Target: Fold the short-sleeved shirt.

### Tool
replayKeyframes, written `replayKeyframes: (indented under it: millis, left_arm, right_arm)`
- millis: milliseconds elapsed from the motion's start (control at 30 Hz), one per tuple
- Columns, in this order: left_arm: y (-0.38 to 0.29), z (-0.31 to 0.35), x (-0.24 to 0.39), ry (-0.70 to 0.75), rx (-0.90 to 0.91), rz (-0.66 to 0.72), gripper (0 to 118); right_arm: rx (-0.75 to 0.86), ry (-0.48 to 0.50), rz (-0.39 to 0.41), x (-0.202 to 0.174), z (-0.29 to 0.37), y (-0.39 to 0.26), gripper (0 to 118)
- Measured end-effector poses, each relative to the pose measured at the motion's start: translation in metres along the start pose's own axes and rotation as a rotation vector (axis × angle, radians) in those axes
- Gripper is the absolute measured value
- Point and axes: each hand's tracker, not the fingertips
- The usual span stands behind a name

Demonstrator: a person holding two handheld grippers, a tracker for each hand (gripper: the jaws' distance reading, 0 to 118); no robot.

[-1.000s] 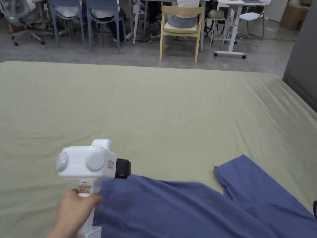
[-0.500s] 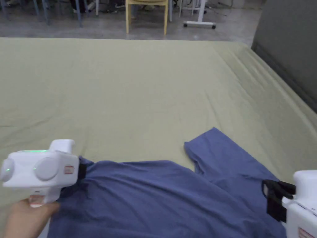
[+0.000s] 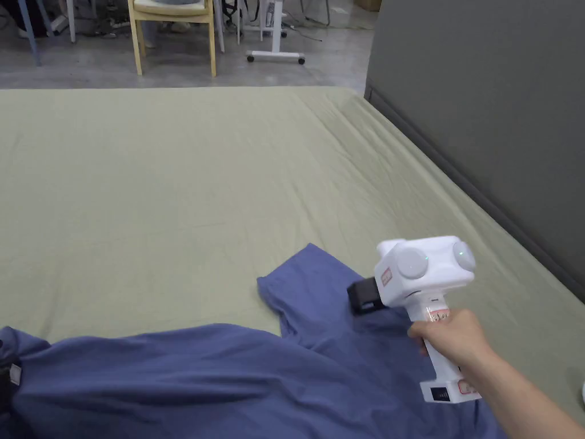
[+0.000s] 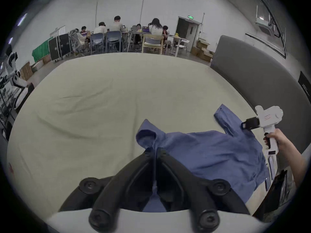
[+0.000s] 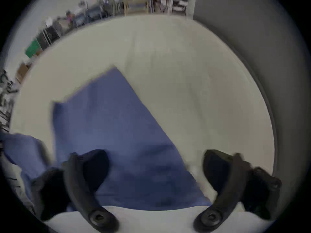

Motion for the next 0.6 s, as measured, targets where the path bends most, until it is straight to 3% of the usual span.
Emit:
replayKeyframes:
  millis: [33,67,100,167,200,233,300,333,433,600]
  left_arm:
    - [-0.001,-0.002,0.000,0.001,-0.006,0.005,0]
    - [-0.002,-0.004,-0.001,-0.003,-0.011,0.012,0]
    - [-0.002,-0.005,-0.001,-0.007,-0.016,0.019,0]
    - [-0.003,-0.006,-0.001,-0.012,-0.017,0.023,0]
    - [-0.003,-0.006,-0.001,-0.013,-0.018,0.026,0]
    - [-0.003,-0.006,-0.001,-0.015,-0.016,0.033,0]
    - [0.000,-0.001,-0.005,-0.044,-0.001,0.075,0]
    - [0.001,-0.001,-0.008,-0.079,-0.011,0.109,0]
    - [0.007,0.013,-0.020,-0.118,0.021,0.185,0]
    - [0.026,0.066,-0.035,-0.095,0.117,0.180,0]
  right_arm:
    - [-0.045,0.002,0.016,-0.001,-0.009,-0.003,105]
    - [-0.019,0.091,-0.031,-0.003,-0.006,-0.009,105]
    - [0.065,0.052,-0.062,-0.005,0.014,-0.014,102]
    - [0.064,0.075,-0.004,-0.008,0.024,-0.021,76]
    - [0.087,0.048,0.056,-0.010,0.038,-0.023,49]
    - [0.095,0.034,0.087,-0.012,0.045,-0.026,8]
    - [0.122,0.030,0.096,-0.019,0.058,-0.034,6]
    - [0.109,0.086,0.101,-0.009,0.044,-0.032,6]
    - [0.190,0.082,0.140,0.002,0.055,-0.038,6]
    - [0.448,0.120,0.064,0.008,0.149,-0.089,6]
